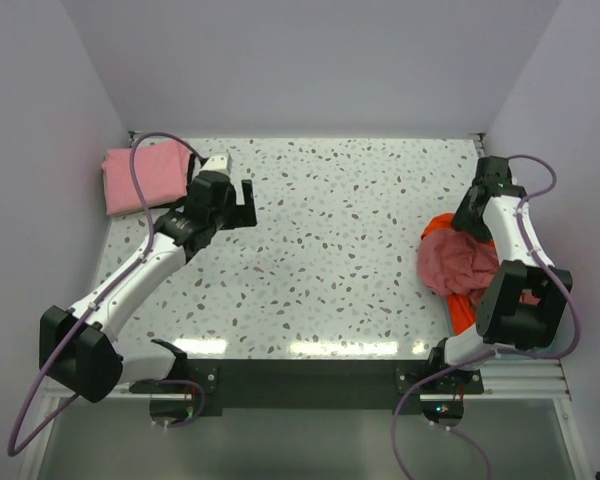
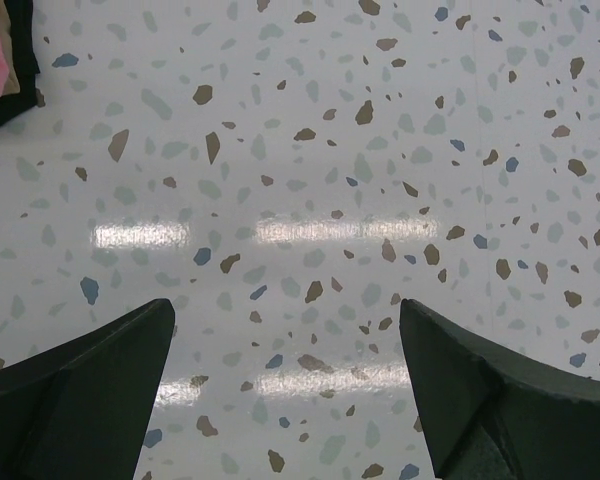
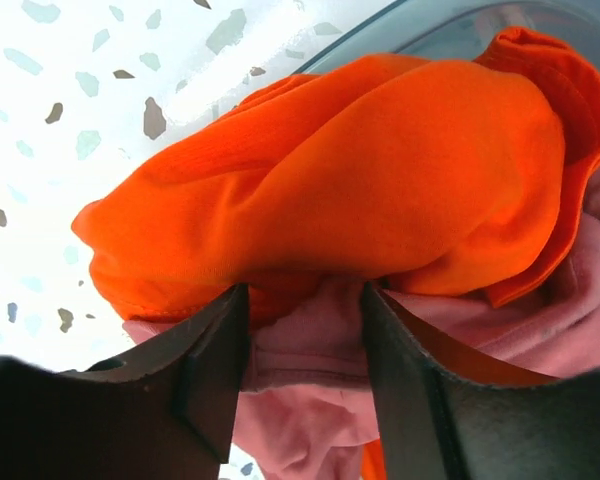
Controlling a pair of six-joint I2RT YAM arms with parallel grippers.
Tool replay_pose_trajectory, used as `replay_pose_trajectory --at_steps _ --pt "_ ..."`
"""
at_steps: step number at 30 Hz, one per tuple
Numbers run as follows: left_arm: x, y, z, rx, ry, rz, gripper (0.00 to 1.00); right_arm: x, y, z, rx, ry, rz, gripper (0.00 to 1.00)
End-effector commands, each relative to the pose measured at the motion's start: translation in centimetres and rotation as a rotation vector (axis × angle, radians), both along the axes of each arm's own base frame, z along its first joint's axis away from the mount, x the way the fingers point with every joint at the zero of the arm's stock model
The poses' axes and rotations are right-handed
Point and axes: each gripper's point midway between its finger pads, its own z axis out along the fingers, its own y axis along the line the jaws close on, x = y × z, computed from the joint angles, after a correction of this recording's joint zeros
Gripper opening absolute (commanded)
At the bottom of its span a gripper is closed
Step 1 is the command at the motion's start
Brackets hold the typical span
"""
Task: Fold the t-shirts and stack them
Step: Grab the tshirt from the pile, then move the tshirt to the center of the board
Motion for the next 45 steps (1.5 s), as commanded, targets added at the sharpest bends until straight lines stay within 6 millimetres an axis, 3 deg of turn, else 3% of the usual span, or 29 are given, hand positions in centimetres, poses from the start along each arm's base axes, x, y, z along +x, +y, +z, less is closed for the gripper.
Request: replay_pose_trajectory --at_steps 1,10,14,15,17,18,20,21,30,31,39,45 --pt "0.4 0.5 1.5 -0.032 -0.055 0.038 1.0 0.2 0.1 2.4 0.005 -0.067 -0.007 0.5" --pt "0.8 -0.4 1.2 -0.046 -0.046 0.006 1.0 -3.0 0.5 5.2 -0.025 -0.073 0.028 0.0" --pt "1.0 -0.7 1.6 -0.052 -0.054 -0.004 1.0 -2.9 0.3 8.0 -0.052 -0.123 0.031 0.0" --pt "1.0 -0.7 1.6 -0.052 -0.055 -0.006 1.0 -2.4 -0.1 10.0 -0.074 -0.167 0.028 0.0" --pt "1.2 -0.8 1.8 -0.054 -0.061 -0.011 1.0 -2.5 -0.6 12.0 -0.108 -0.18 0.027 0.0" --pt "1.1 -0.9 1.8 -0.055 -0.06 -0.017 1.0 -2.1 -1.1 14.6 -0.143 -0.231 0.019 0.0" --pt "1.2 -0.9 1.8 -0.053 -0.062 -0.019 1.0 -2.4 -1.5 17.0 -0.178 -0.256 0.015 0.0" --pt "1.2 -0.9 1.7 -0.054 -0.06 -0.024 1.0 -2.3 -1.8 19.5 -0.203 -0.311 -0.001 0.0" --pt "1.9 -2.0 2.5 -0.06 -0.08 -0.072 1.0 -4.6 -0.8 32.5 -0.245 -0.653 -0.023 0.0" --pt "2.1 -2.1 2.8 -0.06 -0.086 -0.075 1.0 -4.7 -0.4 33.5 -0.242 -0.689 0.003 0.0" --pt "2.7 -2.7 3.8 -0.085 -0.11 -0.096 1.0 -7.9 2.9 47.2 -0.311 -1.202 0.137 0.0" --pt "2.3 -2.5 4.2 -0.075 -0.117 -0.104 1.0 -8.1 6.8 55.2 -0.236 -1.511 0.308 0.0"
